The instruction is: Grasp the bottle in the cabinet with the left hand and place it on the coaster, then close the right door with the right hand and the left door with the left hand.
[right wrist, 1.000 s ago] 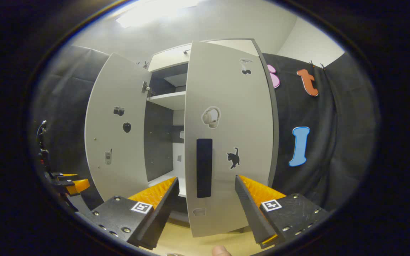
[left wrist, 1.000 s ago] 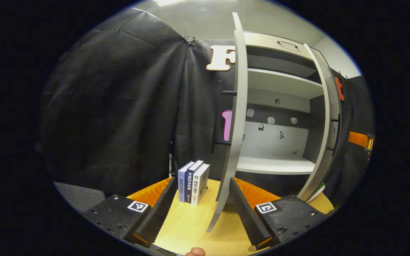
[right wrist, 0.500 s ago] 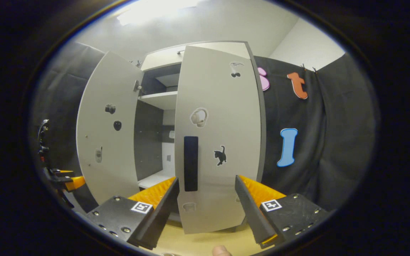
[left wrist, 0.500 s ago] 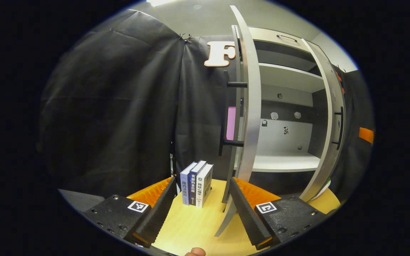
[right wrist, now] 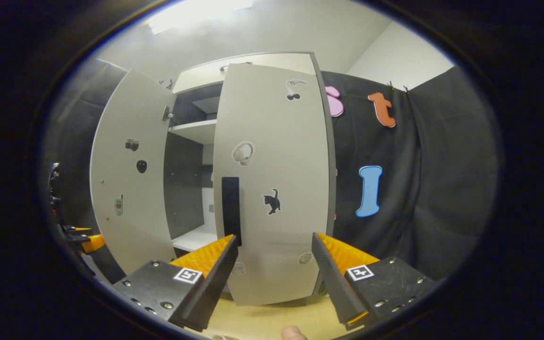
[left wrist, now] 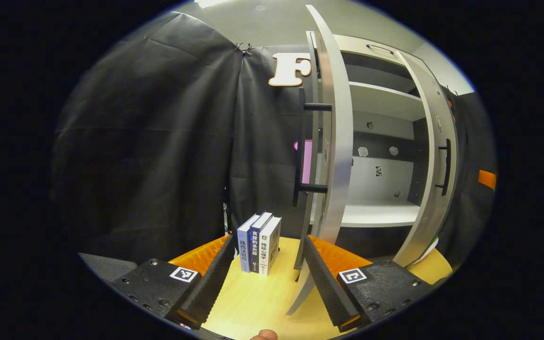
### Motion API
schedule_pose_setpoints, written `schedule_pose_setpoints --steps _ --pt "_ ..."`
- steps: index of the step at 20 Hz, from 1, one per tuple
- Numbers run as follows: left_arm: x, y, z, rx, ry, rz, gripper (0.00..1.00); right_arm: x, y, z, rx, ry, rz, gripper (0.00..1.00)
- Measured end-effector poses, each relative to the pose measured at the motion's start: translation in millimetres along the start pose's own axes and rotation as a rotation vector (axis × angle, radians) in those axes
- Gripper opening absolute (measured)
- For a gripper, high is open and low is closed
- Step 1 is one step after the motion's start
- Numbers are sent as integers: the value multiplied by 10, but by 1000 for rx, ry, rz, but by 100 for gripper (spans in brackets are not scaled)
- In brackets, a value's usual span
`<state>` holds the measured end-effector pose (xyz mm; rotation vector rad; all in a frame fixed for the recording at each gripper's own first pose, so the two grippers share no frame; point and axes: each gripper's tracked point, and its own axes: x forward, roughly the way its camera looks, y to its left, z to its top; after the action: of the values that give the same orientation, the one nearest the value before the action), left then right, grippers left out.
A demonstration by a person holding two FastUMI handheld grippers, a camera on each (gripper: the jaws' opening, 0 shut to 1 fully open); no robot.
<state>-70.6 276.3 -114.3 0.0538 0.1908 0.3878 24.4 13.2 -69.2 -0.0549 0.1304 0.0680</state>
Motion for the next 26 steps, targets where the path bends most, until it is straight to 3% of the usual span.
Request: schedule_pose_setpoints --steps 1,2,13,26 --pt "-4 -6 -12 0 1 2 87 8 -14 -4 2 1 -1 96" --pt "-2 -13 -9 1 1 3 93 10 -24 -1 4 1 0 96" --pt "-46 -190 -41 -34 3 10 92 46 -95 -18 26 3 22 96" --pt "-70 -1050 -121 -54 19 -173 92 48 -275 -104 50 17 -3 96"
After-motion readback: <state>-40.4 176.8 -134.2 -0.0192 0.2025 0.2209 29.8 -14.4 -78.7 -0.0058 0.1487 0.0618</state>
